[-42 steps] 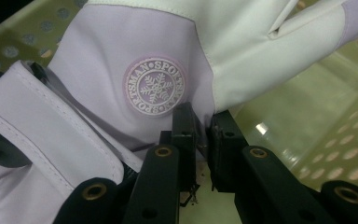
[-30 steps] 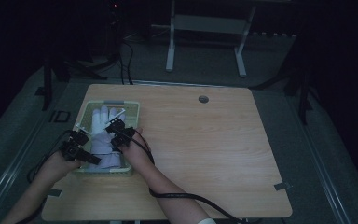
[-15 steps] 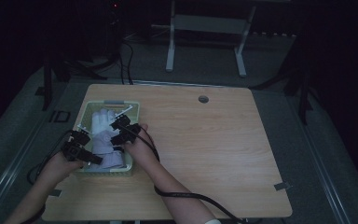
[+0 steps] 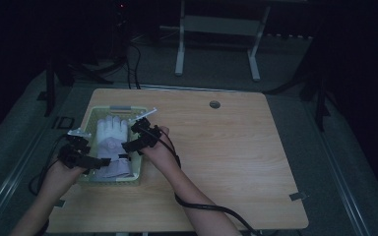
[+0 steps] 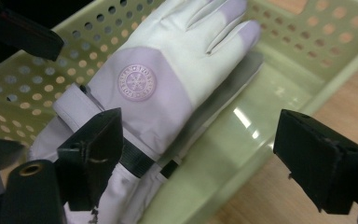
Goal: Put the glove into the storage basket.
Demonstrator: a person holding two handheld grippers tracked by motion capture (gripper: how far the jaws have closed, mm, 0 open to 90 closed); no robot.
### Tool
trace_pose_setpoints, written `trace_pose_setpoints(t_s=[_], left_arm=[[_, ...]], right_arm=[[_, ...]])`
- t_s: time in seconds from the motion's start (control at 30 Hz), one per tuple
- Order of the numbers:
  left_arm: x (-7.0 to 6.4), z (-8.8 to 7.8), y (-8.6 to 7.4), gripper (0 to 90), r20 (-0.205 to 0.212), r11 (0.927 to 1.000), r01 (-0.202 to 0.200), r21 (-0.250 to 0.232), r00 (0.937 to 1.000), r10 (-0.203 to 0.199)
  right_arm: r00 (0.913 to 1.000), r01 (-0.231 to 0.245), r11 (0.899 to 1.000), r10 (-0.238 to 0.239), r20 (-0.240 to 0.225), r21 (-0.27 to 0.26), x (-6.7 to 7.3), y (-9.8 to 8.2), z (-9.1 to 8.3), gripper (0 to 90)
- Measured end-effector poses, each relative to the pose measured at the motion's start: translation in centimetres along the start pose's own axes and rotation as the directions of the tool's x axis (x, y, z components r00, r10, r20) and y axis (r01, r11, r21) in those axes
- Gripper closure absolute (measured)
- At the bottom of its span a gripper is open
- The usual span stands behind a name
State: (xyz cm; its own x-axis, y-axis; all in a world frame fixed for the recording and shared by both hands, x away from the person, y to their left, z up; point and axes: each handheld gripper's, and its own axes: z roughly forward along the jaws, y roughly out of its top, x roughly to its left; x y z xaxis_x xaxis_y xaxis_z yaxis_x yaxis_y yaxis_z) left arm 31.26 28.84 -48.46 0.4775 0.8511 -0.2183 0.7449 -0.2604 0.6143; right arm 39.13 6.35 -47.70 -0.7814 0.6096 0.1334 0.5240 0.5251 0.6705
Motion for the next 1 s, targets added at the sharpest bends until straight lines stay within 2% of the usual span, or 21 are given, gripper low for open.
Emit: trace_pose_setpoints(t_s=[0.07, 0.17, 0.4, 0.53, 0.6, 0.73, 0.83, 0.87, 0.93, 1.0], left_arm=[[-0.5, -0.1, 0.1, 0.9, 0.013, 0.9985, 0.004, -0.054, 0.9999, -0.003], [-1.3, 0.4, 0.4, 1.0, 0.008, 0.9963, -0.008, -0.086, 0.9999, 0.009], [-3.6, 1.6, 0.8, 1.0, 0.035, 0.9893, -0.053, -0.136, 0.9977, 0.058], [-4.5, 2.1, 1.0, 1.0, 0.064, 0.9872, -0.058, -0.149, 0.9956, 0.068], [-5.4, 2.5, 1.1, 1.0, 0.086, 0.9839, -0.071, -0.164, 0.9926, 0.086], [-7.1, 2.9, 1.3, 1.0, 0.105, 0.9792, -0.101, -0.176, 0.9871, 0.121], [-7.8, 3.1, 1.5, 1.0, 0.109, 0.9777, -0.113, -0.177, 0.9851, 0.133], [-9.0, 3.3, 1.7, 1.0, 0.109, 0.9722, -0.135, -0.192, 0.9815, 0.157], [-9.3, 3.3, 1.8, 1.0, 0.108, 0.9703, -0.138, -0.198, 0.9809, 0.162], [-10.1, 3.4, 2.0, 1.0, 0.113, 0.9675, -0.149, -0.205, 0.9783, 0.174]], right_arm=[[1.0, 0.006, 1.0, -0.006, -0.005, -0.021, -0.3, -0.3, -0.6, 14.2], [0.9999, 0.015, 0.999, -0.015, 0.002, -0.038, -0.8, -0.7, -1.4, 14.1], [0.9993, 0.033, 0.998, -0.033, 0.016, -0.046, -2.3, -2.1, -3.1, 14.1], [0.9994, 0.031, 0.998, -0.03, 0.019, -0.049, -3.1, -2.8, -3.8, 14.1], [0.9997, 0.017, 0.999, -0.016, 0.017, -0.046, -3.7, -3.6, -4.2, 14.1], [0.9993, 0.031, 0.999, -0.03, 0.022, -0.042, -4.1, -4.5, -4.8, 14.1], [0.9994, 0.028, 0.998, -0.027, 0.021, -0.054, -4.5, -4.9, -5.2, 14.1], [0.9995, 0.025, 0.998, -0.024, 0.022, -0.057, -4.8, -5.4, -5.6, 14.2], [0.9994, 0.027, 0.998, -0.026, 0.022, -0.05, -5.1, -5.8, -5.8, 14.2], [0.9995, 0.023, 0.999, -0.022, 0.022, -0.05, -5.3, -6.2, -5.9, 14.2]])
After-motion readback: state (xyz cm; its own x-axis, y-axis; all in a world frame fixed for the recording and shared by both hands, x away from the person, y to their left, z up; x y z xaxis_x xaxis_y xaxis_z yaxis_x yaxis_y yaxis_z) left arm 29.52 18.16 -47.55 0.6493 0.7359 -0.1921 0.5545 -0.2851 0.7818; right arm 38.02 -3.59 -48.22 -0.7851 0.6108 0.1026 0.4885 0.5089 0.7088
